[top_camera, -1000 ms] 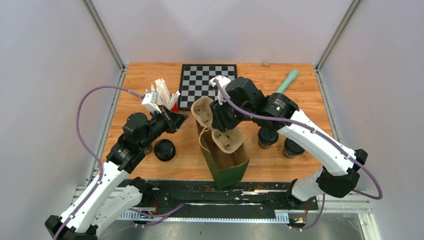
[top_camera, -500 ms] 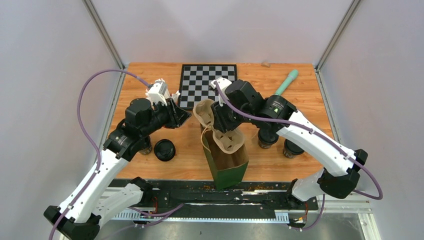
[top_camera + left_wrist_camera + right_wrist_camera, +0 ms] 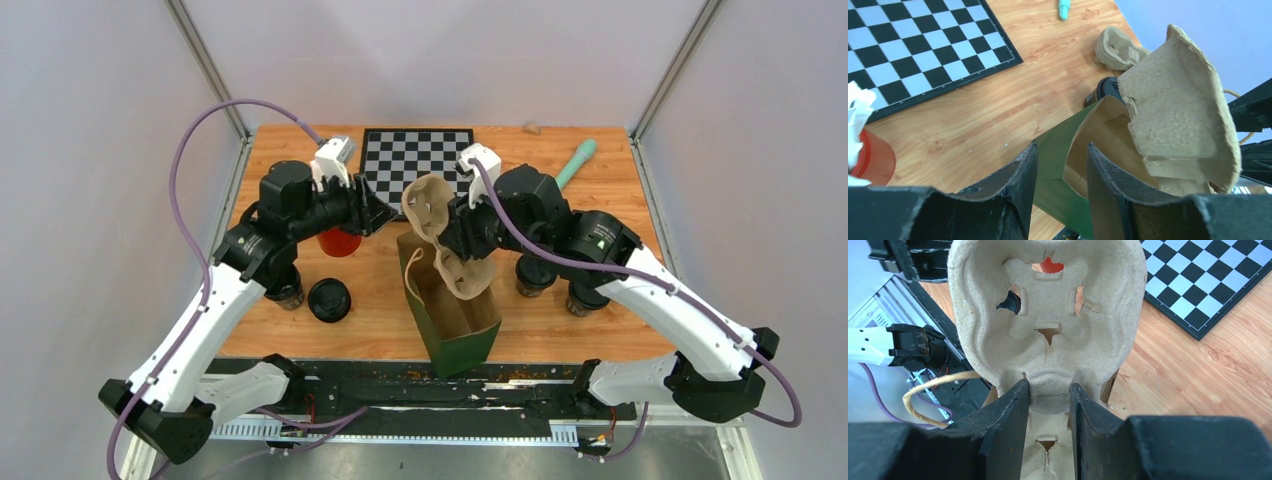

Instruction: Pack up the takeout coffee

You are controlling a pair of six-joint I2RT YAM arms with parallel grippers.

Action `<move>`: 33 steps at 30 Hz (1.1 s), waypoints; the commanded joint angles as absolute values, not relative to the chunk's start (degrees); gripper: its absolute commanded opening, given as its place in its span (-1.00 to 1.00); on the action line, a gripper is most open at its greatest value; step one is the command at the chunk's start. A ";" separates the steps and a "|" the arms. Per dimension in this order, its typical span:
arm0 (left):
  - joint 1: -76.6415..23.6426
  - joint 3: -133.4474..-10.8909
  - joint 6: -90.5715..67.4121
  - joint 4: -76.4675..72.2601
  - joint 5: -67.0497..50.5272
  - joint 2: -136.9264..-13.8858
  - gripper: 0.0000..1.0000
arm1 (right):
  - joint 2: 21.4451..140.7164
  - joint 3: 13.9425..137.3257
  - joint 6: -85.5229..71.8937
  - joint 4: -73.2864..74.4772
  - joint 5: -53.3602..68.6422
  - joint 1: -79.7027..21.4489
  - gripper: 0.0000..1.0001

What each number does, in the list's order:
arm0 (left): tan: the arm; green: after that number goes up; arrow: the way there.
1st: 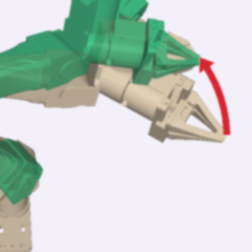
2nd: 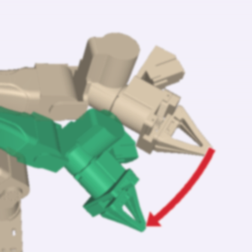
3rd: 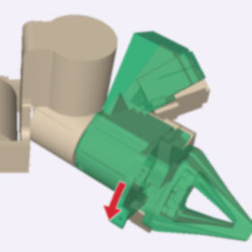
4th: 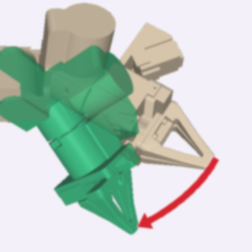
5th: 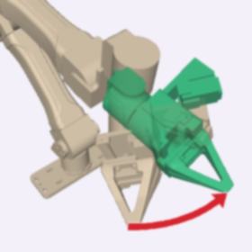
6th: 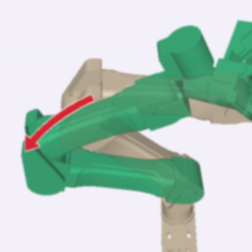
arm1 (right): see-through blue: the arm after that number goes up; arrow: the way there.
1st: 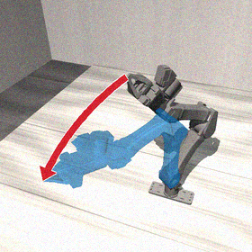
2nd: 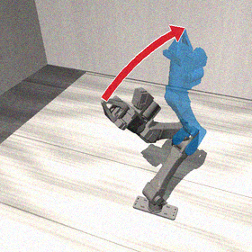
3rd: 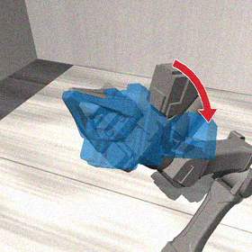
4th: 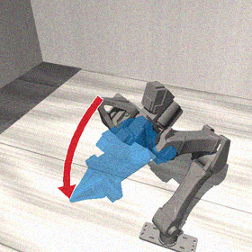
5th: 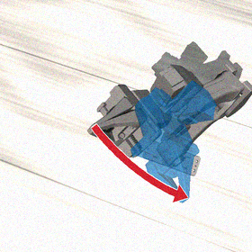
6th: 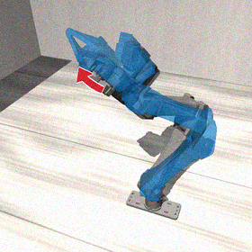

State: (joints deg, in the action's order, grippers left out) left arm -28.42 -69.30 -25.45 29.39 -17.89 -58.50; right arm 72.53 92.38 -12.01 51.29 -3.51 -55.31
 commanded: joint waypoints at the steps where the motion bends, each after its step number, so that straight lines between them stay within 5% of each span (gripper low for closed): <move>1: -28.12 -72.85 -21.32 28.87 -23.48 -61.84 -0.02 | 69.21 89.46 -13.33 45.13 -4.65 -55.20 -0.32; 12: -28.12 -74.91 -14.45 26.75 -37.71 -71.33 0.09 | 65.42 86.98 -14.14 41.46 -3.00 -55.19 -0.32; 29: -29.96 -72.25 -11.45 25.82 -40.09 -76.54 0.14 | 63.30 86.13 -14.15 37.07 1.10 -55.19 -0.33; 31: -30.63 -72.70 -10.62 26.46 -39.55 -76.91 0.05 | 63.28 86.37 -14.06 37.09 1.23 -55.20 -0.33; 33: -30.76 -73.10 -10.67 26.39 -38.89 -77.14 -0.24 | 63.23 86.53 -14.06 36.99 1.23 -55.19 -0.33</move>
